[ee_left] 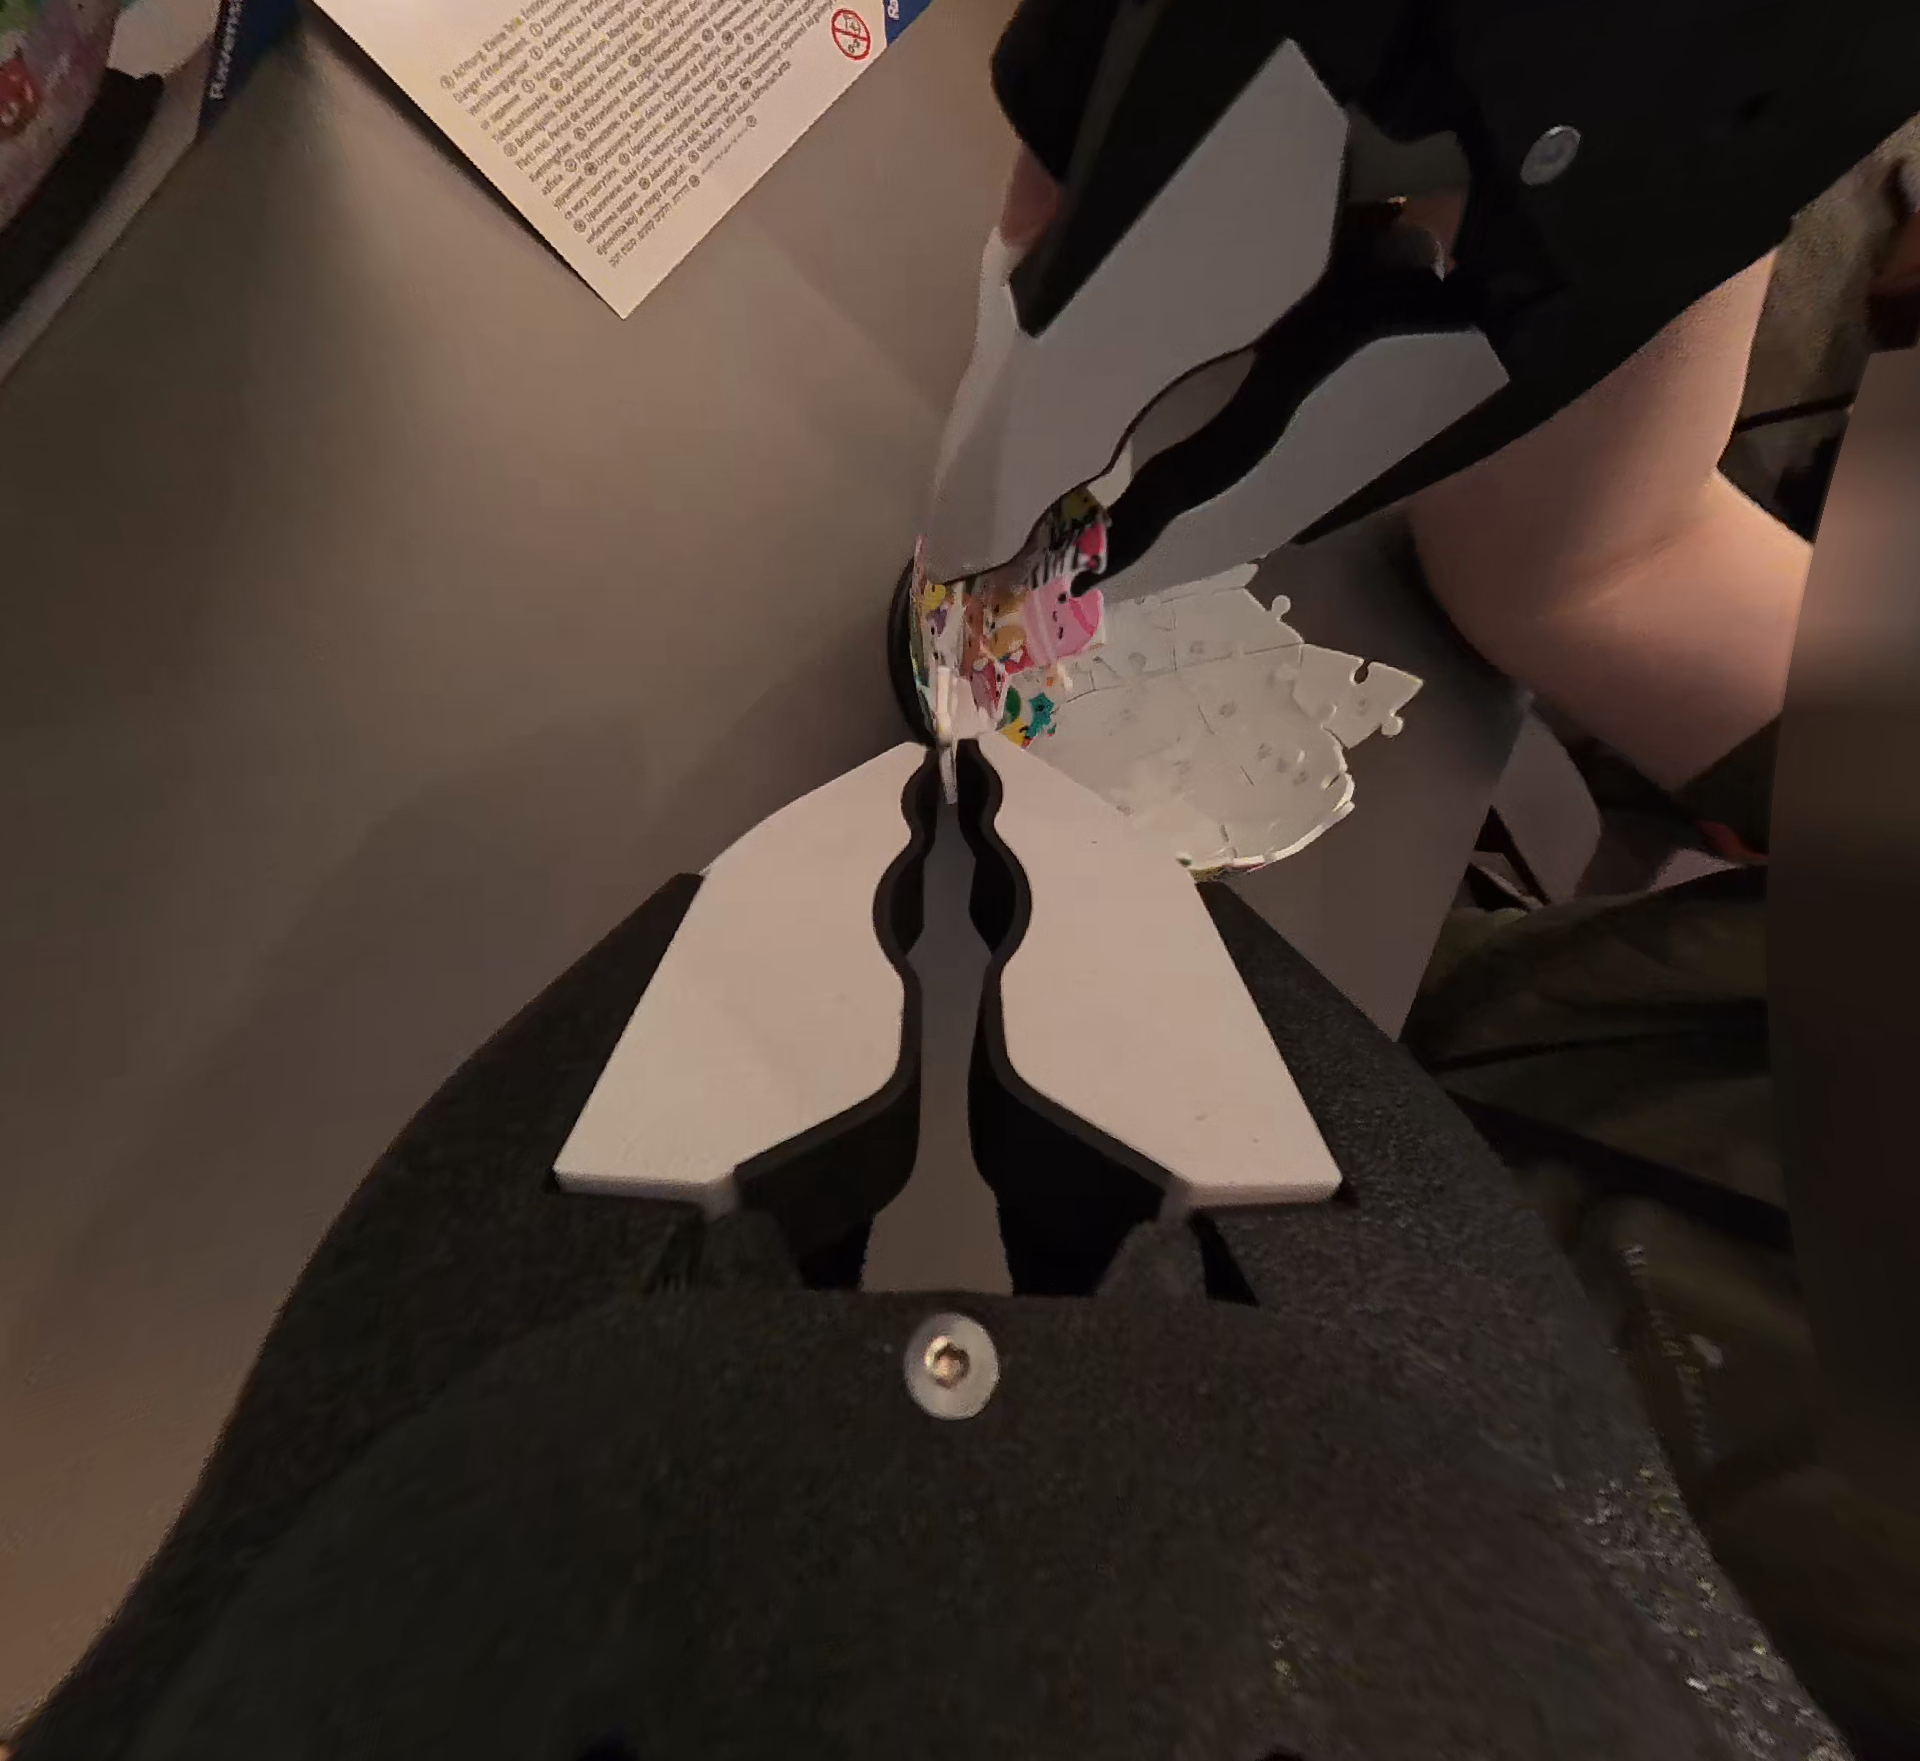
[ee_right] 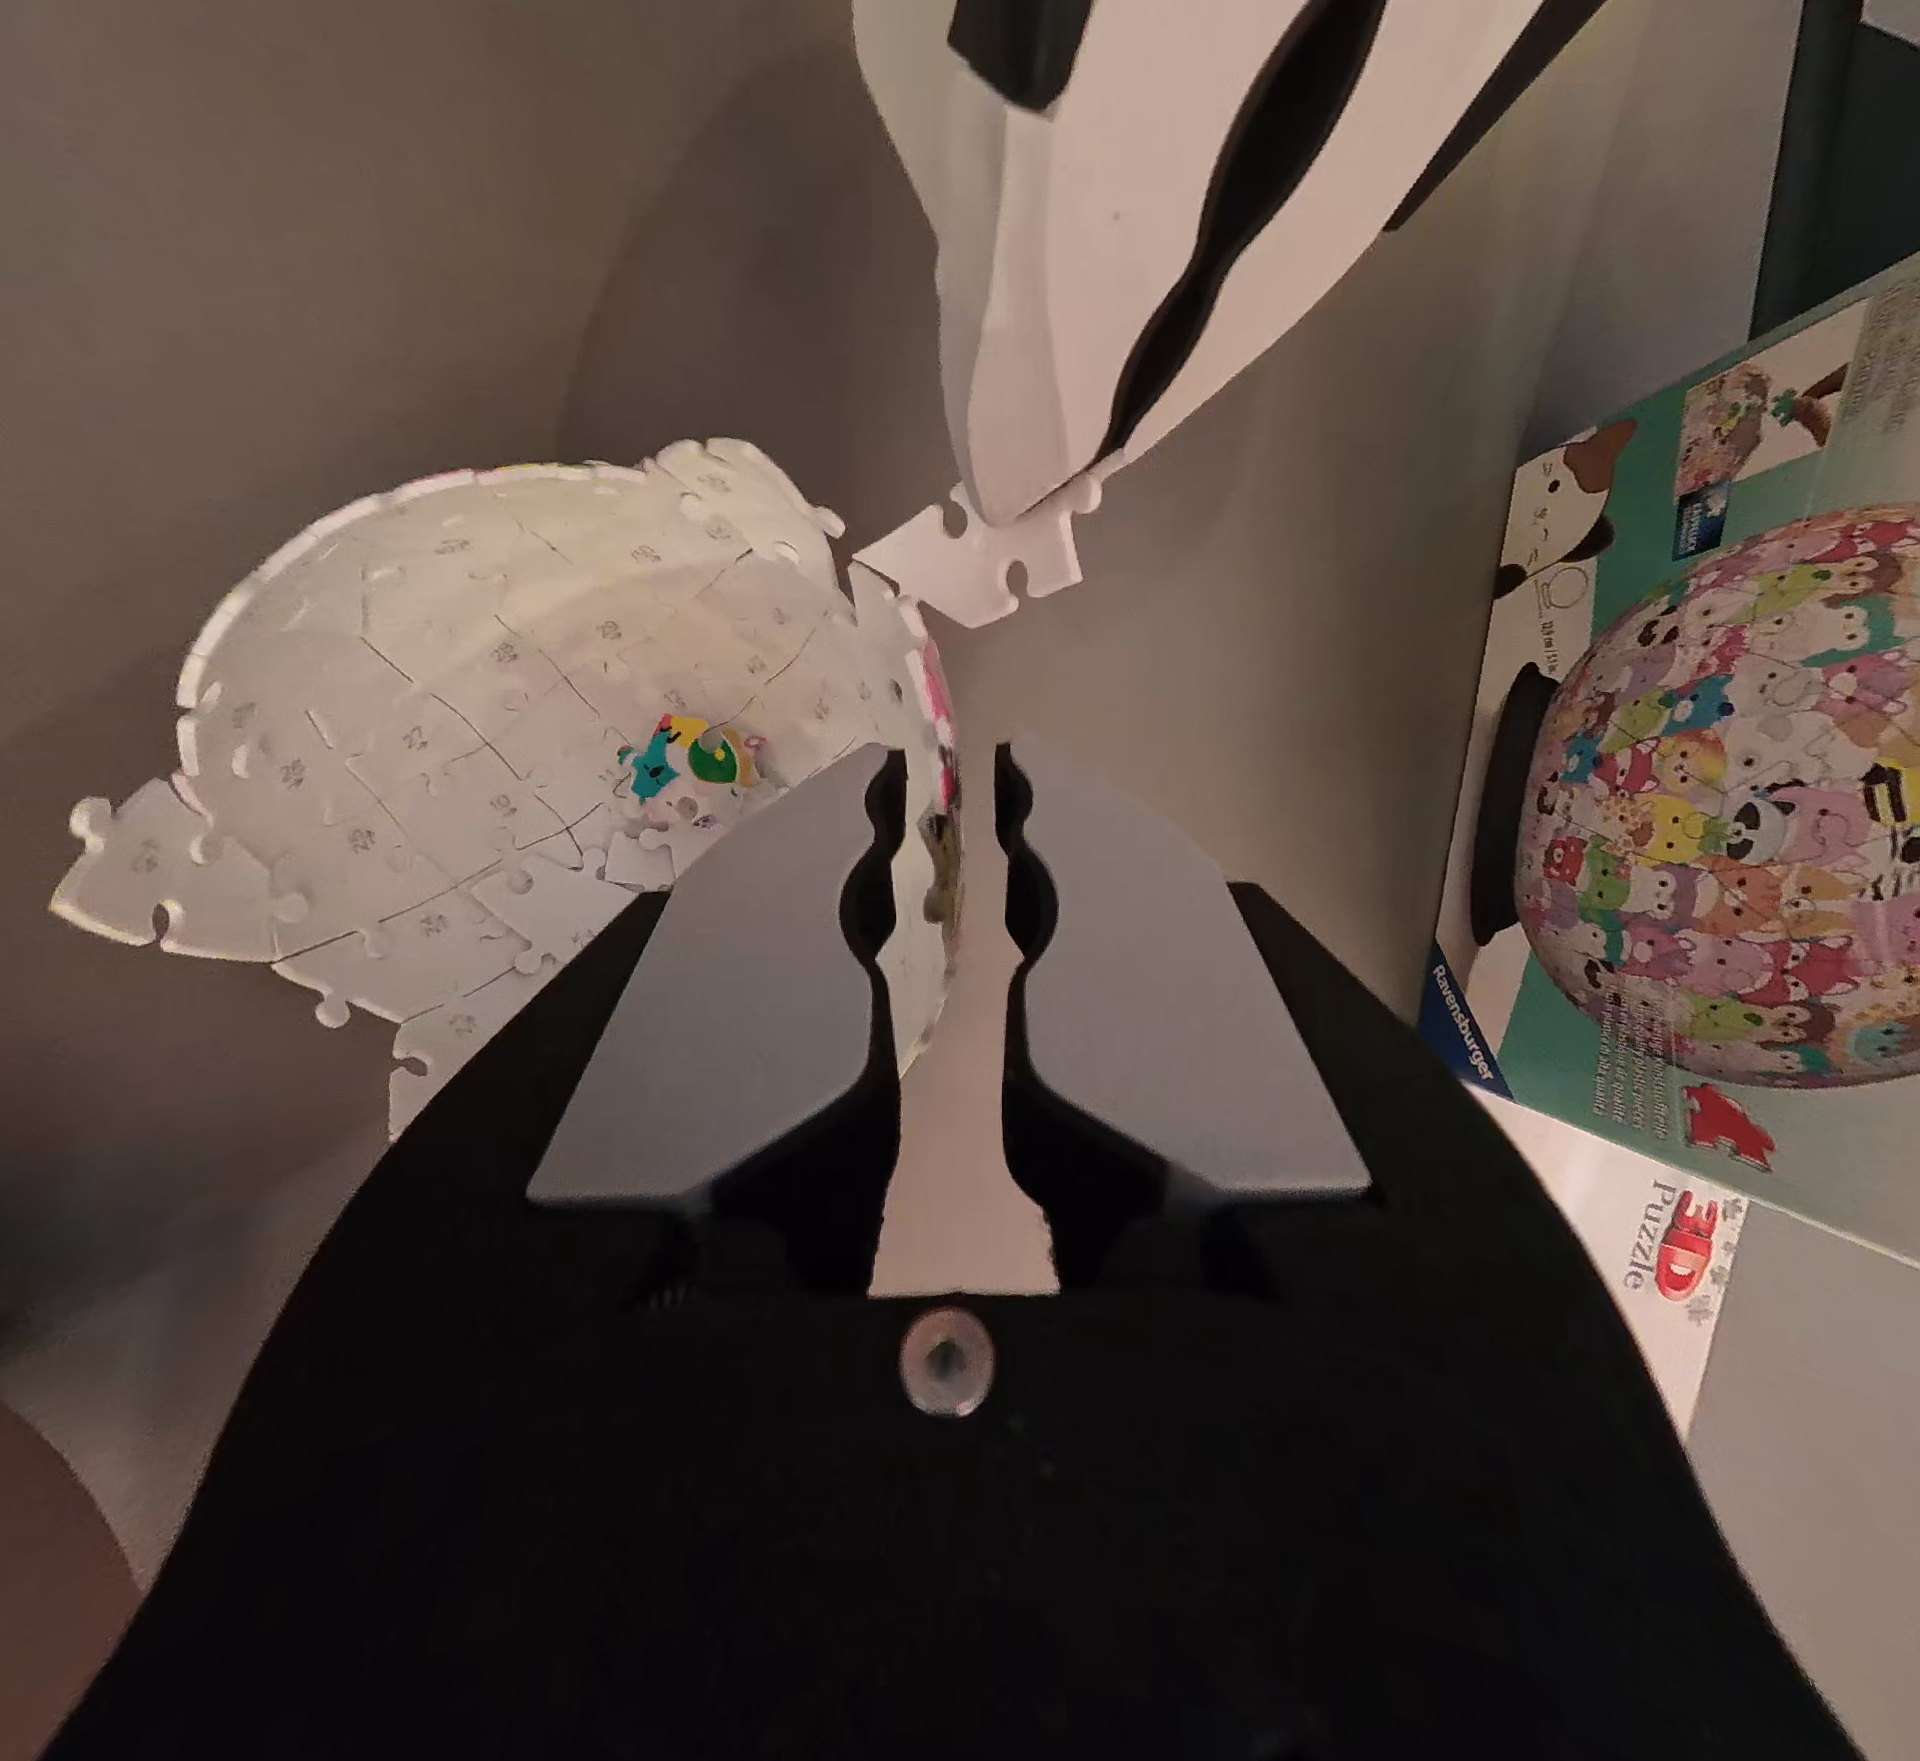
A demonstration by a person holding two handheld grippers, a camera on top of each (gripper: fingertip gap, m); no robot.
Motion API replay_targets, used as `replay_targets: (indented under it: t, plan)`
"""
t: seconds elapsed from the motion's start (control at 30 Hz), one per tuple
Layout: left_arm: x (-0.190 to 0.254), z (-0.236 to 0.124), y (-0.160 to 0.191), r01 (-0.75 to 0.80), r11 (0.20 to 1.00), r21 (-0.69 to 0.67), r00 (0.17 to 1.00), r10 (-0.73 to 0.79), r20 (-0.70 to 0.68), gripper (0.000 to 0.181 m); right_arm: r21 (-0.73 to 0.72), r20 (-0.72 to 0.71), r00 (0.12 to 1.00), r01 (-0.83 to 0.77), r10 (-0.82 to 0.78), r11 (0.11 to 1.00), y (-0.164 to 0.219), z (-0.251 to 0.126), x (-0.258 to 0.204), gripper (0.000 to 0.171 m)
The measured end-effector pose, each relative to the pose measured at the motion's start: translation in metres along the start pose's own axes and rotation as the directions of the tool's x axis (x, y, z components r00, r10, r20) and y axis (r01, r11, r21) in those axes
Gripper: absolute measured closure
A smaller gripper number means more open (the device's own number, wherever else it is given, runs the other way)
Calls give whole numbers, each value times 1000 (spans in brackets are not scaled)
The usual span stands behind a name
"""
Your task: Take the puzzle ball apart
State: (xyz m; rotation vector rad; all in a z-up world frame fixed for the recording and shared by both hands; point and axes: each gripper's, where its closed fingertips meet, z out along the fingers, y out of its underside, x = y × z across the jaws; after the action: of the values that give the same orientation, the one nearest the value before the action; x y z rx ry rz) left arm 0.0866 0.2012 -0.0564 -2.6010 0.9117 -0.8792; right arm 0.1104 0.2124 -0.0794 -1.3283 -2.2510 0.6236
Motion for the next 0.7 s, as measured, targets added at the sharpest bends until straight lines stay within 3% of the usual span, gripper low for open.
replay_targets:
  t: [0.2,0.7]
  plan:
    - [-3,-1,1,-44,997,-65,998,46,33,178,-37,20,1000,-19,20,999,10,3,-2,158]
    - [13,1,7,-54,991,-122,996,44,-84,175,38,21,999,-25,24,999,3,-10,-2,163]
